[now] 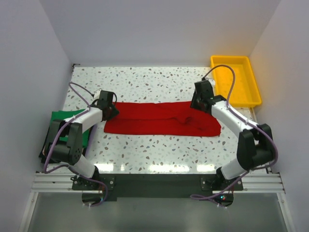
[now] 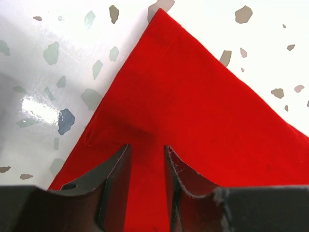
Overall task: Fold and stack the t-shirts
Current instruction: Fold the tshirt
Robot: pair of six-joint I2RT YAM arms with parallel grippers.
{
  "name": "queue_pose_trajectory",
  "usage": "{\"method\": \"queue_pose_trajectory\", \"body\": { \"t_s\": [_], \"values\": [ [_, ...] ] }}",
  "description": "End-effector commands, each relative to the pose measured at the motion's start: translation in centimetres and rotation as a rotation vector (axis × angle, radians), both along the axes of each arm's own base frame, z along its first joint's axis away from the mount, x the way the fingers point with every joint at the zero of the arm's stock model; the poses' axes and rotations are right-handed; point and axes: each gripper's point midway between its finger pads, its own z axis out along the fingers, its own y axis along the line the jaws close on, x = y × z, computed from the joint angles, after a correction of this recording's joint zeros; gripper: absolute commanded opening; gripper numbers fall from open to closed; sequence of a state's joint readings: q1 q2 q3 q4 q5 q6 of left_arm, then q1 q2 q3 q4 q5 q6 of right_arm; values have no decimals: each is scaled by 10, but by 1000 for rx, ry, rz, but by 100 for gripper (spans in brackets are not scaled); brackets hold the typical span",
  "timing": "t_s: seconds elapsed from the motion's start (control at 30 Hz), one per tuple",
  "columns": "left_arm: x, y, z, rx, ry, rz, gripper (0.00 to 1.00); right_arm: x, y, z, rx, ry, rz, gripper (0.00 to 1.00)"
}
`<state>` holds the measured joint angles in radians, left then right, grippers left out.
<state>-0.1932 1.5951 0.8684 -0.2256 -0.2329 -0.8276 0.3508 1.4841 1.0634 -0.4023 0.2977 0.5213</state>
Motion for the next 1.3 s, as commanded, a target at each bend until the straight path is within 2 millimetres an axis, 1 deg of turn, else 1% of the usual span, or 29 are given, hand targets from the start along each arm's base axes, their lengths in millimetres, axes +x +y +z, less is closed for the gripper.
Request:
{"method": "queue_pose_trajectory", "body": {
  "t_s": [0.0,0.03,0.1,0.17,0.2,0.23,0.3,0.33,0.4,0.43,0.47,0.5,0.53,0.57,0.63,0.67,0.7,0.77,0.87,0.9,0.93,1.03,1.07,1.1,1.2,1.23,1.27],
  "values": [
    [16,-7,26,-24,-83,-11,38,14,-16,-23,-87,83,-28,41],
    [16,-8,27,-27,-84,-13,38,18,-16,-26,-90,93,-29,41],
    [17,-9,28,-29,-88,-16,38,16,-13,-43,-86,142,-14,38],
    [17,-10,28,-34,-87,-20,38,13,-10,-55,-73,165,-2,35],
    [17,-10,28,-37,-86,-21,38,9,-4,-59,-57,173,17,33],
    [17,-10,28,-37,-88,-21,37,2,-5,-66,-54,186,19,32],
    [18,-10,28,-38,-89,-21,37,-7,-2,-70,-42,191,33,31],
    [17,-10,27,-38,-86,-22,37,-15,-2,-71,-30,189,36,31],
    [17,-11,28,-41,-89,-21,37,-24,2,-72,-5,192,57,31],
    [17,-11,28,-42,-90,-23,37,-33,6,-76,18,207,76,31],
    [17,-11,28,-41,-89,-21,37,-36,9,-71,35,193,91,30],
    [17,-10,29,-38,-91,-21,37,-40,12,-70,48,192,105,30],
    [18,-10,30,-39,-94,-21,37,-49,13,-74,54,207,113,30],
    [17,-10,29,-37,-93,-20,37,-51,17,-64,68,178,126,30],
    [17,-10,30,-36,-94,-19,37,-62,20,-65,89,178,140,30],
    [16,-9,30,-35,-92,-17,37,-65,22,-59,109,160,147,30],
    [17,-10,30,-36,-93,-19,37,-71,22,-61,117,165,152,30],
    [16,-9,29,-36,-92,-15,37,-75,21,-60,123,162,155,30],
    [18,-11,31,-42,-97,-19,37,-75,15,-50,99,148,142,30],
    [18,-11,31,-41,-95,-20,37,-74,14,-44,93,135,138,31],
    [19,-11,34,-41,-100,-22,37,-72,14,-36,91,122,138,31],
    [22,-11,41,-39,-110,-26,37,-62,8,-21,63,82,115,32],
    [22,-11,42,-32,-108,-29,37,-60,7,-19,58,77,109,33],
    [23,-10,43,-30,-108,-29,37,-57,7,-19,54,75,102,33],
    [25,-12,46,-32,-106,-39,37,-39,2,-25,15,75,65,33],
    [28,-13,49,-31,-112,-41,37,-35,0,-38,-9,106,53,31],
    [28,-13,49,-31,-110,-45,37,-32,0,-43,-17,117,52,30]
  ]
}}
